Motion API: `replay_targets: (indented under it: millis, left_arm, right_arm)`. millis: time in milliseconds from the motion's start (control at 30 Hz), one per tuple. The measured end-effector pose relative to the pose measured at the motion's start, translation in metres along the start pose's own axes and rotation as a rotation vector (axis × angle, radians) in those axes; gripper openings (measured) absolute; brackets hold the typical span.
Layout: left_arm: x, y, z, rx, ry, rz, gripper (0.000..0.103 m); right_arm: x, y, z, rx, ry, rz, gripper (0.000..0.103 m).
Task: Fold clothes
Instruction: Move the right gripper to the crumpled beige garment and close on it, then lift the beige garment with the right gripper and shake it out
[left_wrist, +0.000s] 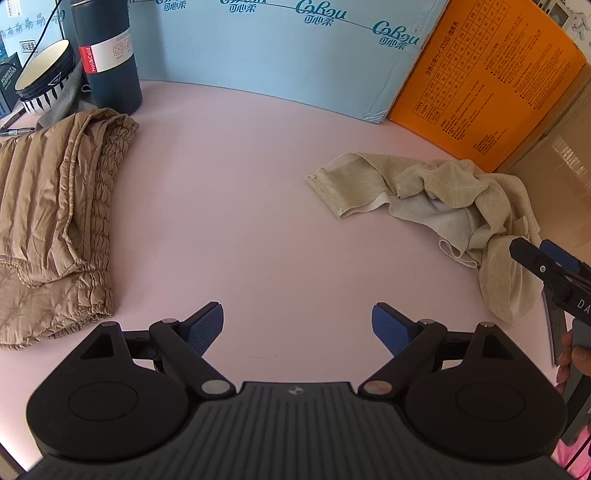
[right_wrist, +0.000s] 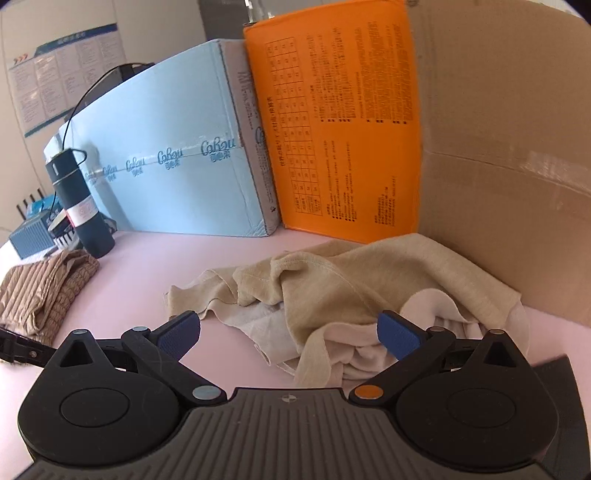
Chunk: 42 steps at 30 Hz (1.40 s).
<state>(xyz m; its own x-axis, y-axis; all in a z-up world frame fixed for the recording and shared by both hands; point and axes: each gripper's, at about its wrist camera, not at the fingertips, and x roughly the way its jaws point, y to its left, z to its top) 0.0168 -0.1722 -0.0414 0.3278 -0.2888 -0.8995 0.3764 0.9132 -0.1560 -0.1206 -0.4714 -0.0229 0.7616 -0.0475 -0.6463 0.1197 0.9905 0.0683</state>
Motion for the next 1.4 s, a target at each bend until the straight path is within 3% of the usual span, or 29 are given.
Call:
replay_targets:
  millis: [100, 233, 467, 500, 567, 600, 633, 667, 933, 1133, 1300, 1400]
  left_arm:
    - [0.004, 0.004, 0.003, 0.018, 0.003, 0.055, 0.087]
    - [0.008, 0.008, 0.005, 0.056, 0.009, 0.122, 0.087]
    - [0.012, 0.011, 0.002, 0.077, 0.033, 0.138, 0.087]
    - [0.012, 0.009, 0.001, 0.081, 0.036, 0.137, 0.087]
    - [0.012, 0.008, 0.0, 0.092, 0.043, 0.139, 0.087]
    - [0.012, 0.007, -0.001, 0.098, 0.047, 0.14, 0.087]
    - [0.012, 0.006, -0.002, 0.102, 0.053, 0.141, 0.087]
    - [0.012, 0.005, -0.003, 0.105, 0.057, 0.141, 0.087]
    - [0.012, -0.005, -0.009, 0.125, 0.073, 0.106, 0.087]
    - [0.011, -0.006, -0.011, 0.112, 0.071, 0.081, 0.087]
    - [0.014, 0.012, -0.022, 0.06, 0.094, 0.096, 0.087]
    - [0.021, 0.03, -0.03, -0.013, 0.142, 0.121, 0.087]
  right_arm:
    - [0.02, 0.007, 0.017, -0.116, -0.002, -0.003, 0.103]
    - [0.048, -0.002, 0.029, -0.105, 0.027, 0.023, 0.103]
    - [0.078, 0.008, 0.024, -0.198, 0.096, 0.003, 0.103]
    - [0.079, 0.01, 0.023, -0.201, 0.1, 0.003, 0.098]
    - [0.08, 0.01, 0.019, -0.191, 0.125, 0.009, 0.077]
    - [0.08, 0.009, 0.017, -0.181, 0.14, 0.009, 0.042]
    - [0.079, 0.008, 0.016, -0.169, 0.146, -0.007, 0.014]
    - [0.078, 0.007, 0.014, -0.155, 0.151, -0.016, 0.012]
    - [0.041, -0.008, 0.015, 0.023, 0.112, 0.07, 0.009]
    - [0.022, 0.01, 0.007, 0.158, 0.164, 0.256, 0.009]
    - [0.023, 0.034, -0.02, 0.376, 0.197, 0.443, 0.009]
    - [0.023, 0.061, -0.014, 0.354, 0.209, 0.486, 0.009]
